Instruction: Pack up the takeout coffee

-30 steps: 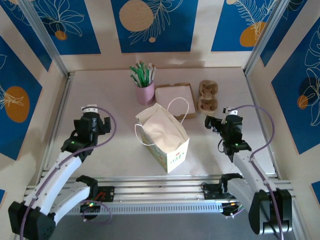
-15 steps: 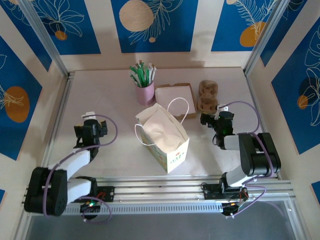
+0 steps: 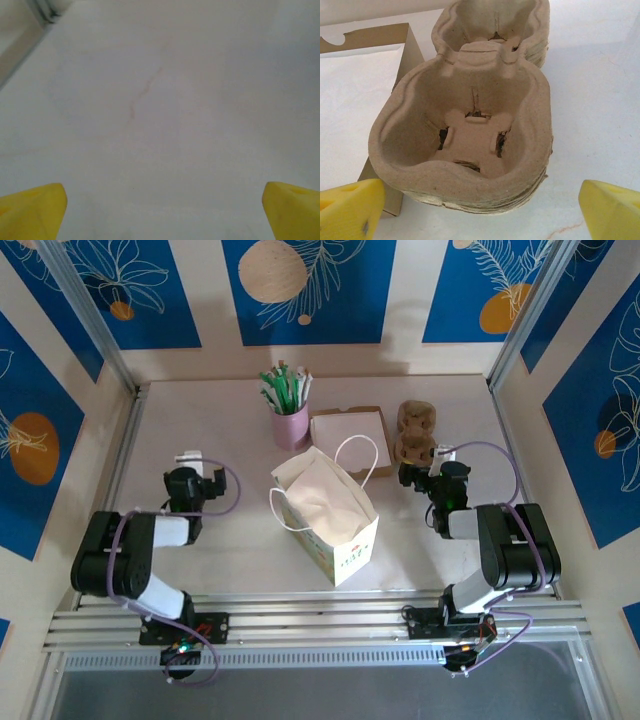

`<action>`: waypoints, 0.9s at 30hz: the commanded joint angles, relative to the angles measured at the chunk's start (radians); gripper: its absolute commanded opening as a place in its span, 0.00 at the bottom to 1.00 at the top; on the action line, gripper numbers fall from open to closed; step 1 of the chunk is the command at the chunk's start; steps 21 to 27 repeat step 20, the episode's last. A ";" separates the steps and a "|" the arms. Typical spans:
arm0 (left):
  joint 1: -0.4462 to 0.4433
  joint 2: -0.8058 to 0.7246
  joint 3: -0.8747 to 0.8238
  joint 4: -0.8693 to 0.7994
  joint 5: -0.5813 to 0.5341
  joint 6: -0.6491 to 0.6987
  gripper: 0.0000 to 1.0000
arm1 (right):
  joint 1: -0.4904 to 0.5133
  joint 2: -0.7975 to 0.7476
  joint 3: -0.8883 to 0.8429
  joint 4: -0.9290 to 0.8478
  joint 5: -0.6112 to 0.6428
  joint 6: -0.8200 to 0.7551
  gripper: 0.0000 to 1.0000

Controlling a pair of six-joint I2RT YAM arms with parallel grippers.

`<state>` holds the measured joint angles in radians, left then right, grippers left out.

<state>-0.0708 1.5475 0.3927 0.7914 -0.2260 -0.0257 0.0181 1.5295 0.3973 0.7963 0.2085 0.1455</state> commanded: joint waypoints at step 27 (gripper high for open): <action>-0.020 0.010 -0.035 0.168 0.020 0.046 1.00 | 0.003 -0.008 0.004 0.035 0.000 -0.021 0.99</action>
